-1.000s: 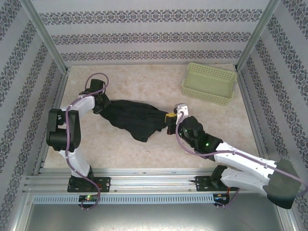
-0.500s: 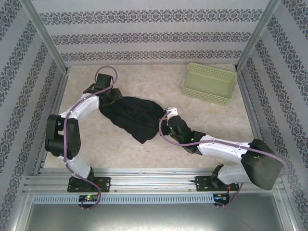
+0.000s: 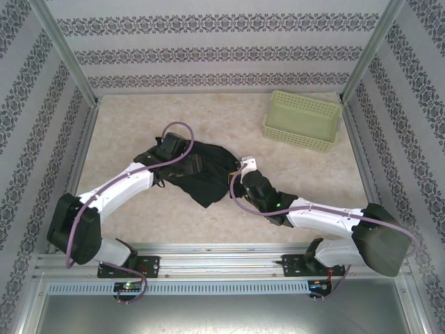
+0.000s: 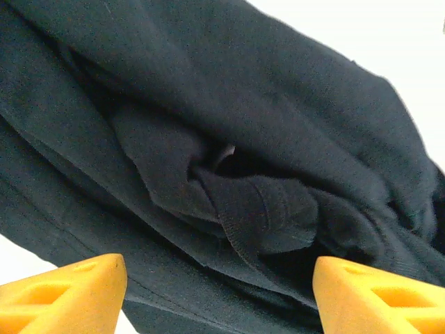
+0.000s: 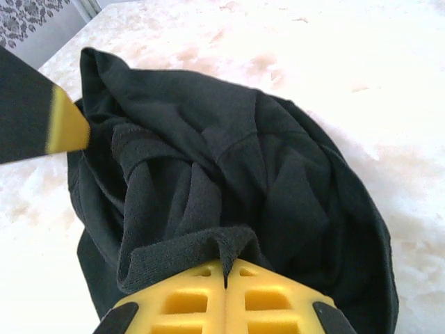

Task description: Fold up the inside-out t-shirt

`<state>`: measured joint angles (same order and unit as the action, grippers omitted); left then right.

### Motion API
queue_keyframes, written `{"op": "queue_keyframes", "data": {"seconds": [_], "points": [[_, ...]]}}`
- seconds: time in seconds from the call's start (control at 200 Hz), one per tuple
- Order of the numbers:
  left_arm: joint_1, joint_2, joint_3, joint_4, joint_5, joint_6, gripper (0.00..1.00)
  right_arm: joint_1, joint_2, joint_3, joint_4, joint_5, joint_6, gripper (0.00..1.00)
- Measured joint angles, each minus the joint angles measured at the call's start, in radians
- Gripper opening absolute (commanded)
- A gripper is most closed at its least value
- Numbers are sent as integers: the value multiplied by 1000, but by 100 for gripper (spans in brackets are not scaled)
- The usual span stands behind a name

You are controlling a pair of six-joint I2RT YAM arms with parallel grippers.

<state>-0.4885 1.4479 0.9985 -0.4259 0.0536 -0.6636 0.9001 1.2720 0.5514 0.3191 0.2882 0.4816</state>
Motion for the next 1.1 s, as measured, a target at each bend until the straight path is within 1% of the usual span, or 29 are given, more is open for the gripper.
{"op": "queue_keyframes", "data": {"seconds": [0.085,0.23,0.325,0.42,0.52,0.654,0.749,0.844,0.929,1.014,1.099], "points": [[-8,42,0,12,12,-9,68,20,0,-17,0,8,15,0],[-9,78,0,33,22,-27,51,27,5,-24,8,15,33,0],[-9,82,0,44,23,-24,33,27,14,-24,6,29,37,0],[-6,82,1,48,21,-14,18,27,25,-9,-28,54,37,0],[21,82,21,37,39,2,0,27,31,27,-76,87,36,0],[103,74,117,14,54,10,0,3,7,49,-111,111,35,0],[155,15,162,16,53,9,0,-30,-44,49,-140,120,32,0],[170,-74,164,20,50,9,0,-47,-94,49,-154,126,24,0],[169,-129,151,45,51,8,0,-47,-103,48,-154,130,19,0],[182,-126,139,50,66,5,0,-47,-83,44,-153,130,29,0],[226,-79,121,46,106,-5,0,-47,-48,34,-151,130,45,0]]}}
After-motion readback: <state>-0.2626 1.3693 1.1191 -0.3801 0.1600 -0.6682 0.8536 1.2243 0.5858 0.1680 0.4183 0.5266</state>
